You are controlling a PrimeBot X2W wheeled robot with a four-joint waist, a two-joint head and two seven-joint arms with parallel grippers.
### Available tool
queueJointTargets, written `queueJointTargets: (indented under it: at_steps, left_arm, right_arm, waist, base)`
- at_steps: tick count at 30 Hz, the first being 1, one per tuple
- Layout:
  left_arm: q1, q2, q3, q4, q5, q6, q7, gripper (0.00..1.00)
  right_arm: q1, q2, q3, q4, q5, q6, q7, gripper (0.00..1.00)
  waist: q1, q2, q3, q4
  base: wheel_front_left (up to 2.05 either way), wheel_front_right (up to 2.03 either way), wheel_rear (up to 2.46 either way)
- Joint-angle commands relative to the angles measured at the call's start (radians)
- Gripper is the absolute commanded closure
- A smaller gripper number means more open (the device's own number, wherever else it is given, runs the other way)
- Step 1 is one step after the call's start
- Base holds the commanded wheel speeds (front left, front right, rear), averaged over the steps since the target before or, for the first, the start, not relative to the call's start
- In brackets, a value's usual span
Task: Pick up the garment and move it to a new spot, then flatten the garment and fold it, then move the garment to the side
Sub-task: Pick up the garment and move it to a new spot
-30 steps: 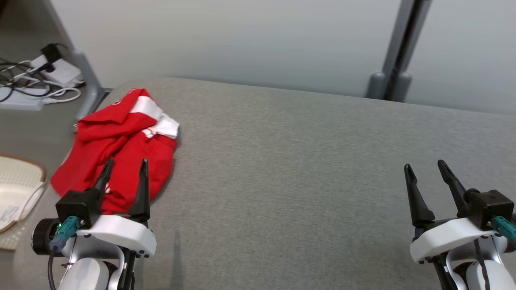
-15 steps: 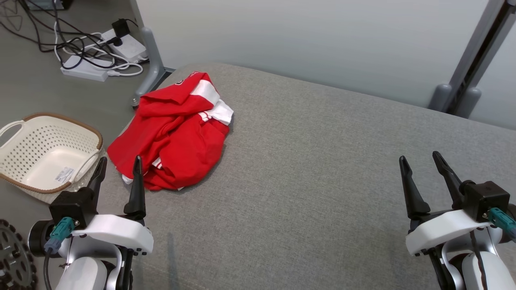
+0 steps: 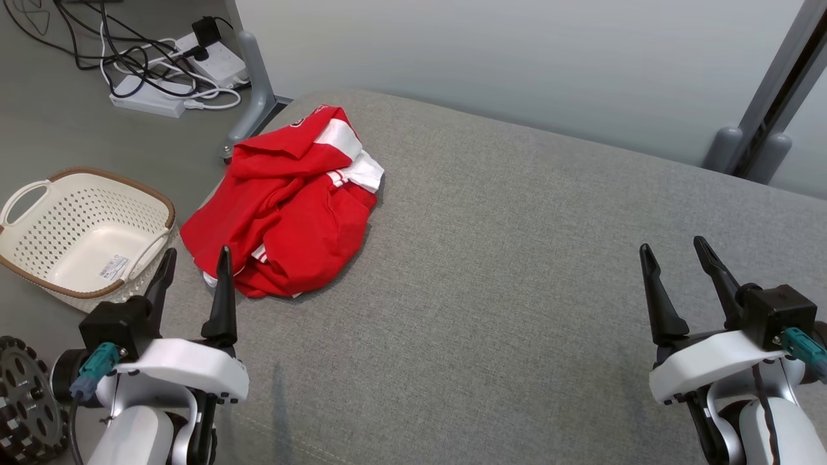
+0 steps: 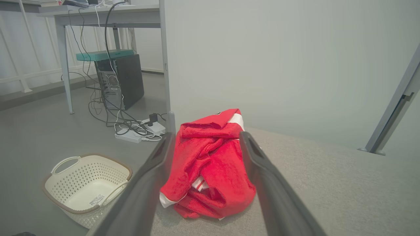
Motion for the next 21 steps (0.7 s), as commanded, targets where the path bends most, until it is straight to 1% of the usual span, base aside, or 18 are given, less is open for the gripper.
queueJointTargets:
  at_steps: [1,5,9,11,12,16,19,20,21]
  left_arm:
    - [-0.027,0.005,0.003,0.001,-0.009,-0.010,-0.005,0.00]
    - [-0.065,0.011,0.005,-0.002,-0.020,-0.020,0.004,0.00]
    - [-0.148,0.024,0.002,0.021,-0.034,-0.054,0.038,0.00]
    - [-0.198,0.027,0.003,0.047,-0.055,-0.079,0.063,0.00]
    - [-0.198,0.027,0.003,0.047,-0.055,-0.079,0.063,0.00]
    - [-0.302,0.043,0.009,0.143,-0.111,-0.140,0.134,0.00]
    - [-0.381,0.057,0.017,0.240,-0.156,-0.187,0.191,0.00]
    - [-0.436,0.074,0.020,0.314,-0.174,-0.214,0.229,0.00]
    - [-0.461,0.078,0.023,0.346,-0.187,-0.224,0.242,0.00]
  right_arm:
    - [-0.014,-0.004,-0.001,-0.005,-0.011,0.001,0.004,0.00]
    - [-0.025,-0.005,0.001,-0.013,-0.024,0.001,0.013,0.00]
    - [-0.041,-0.006,0.008,-0.028,-0.037,0.001,0.026,0.00]
    - [-0.054,-0.009,0.016,-0.035,-0.043,0.001,0.034,0.00]
    - [-0.054,-0.009,0.016,-0.035,-0.043,0.001,0.034,0.00]
    - [-0.090,-0.012,0.031,-0.051,-0.052,0.001,0.042,0.00]
    - [-0.118,-0.011,0.041,-0.059,-0.056,0.001,0.043,0.00]
    - [-0.138,-0.011,0.051,-0.062,-0.061,0.001,0.044,0.00]
    - [-0.145,-0.011,0.055,-0.062,-0.064,0.001,0.043,0.00]
  waist:
    - [0.0000,0.0000,0.010,-0.001]
    - [0.0000,0.0000,0.032,-0.008]
    - [0.0000,0.0000,0.069,-0.025]
    - [0.0000,0.0000,0.094,-0.040]
    - [0.0000,0.0000,0.094,-0.040]
    - [0.0000,0.0000,0.155,-0.087]
    - [0.0000,0.0000,0.205,-0.126]
    - [0.0000,0.0000,0.238,-0.153]
    - [0.0000,0.0000,0.253,-0.165]
  base:
    - [0.00,0.00,0.00]
    - [0.00,0.00,0.00]
    - [0.00,0.00,0.00]
    - [0.00,0.00,0.00]
    - [0.00,0.00,0.00]
    - [0.00,0.00,0.00]
    - [0.00,0.00,0.00]
    - [0.00,0.00,0.00]
    - [0.00,0.00,0.00]
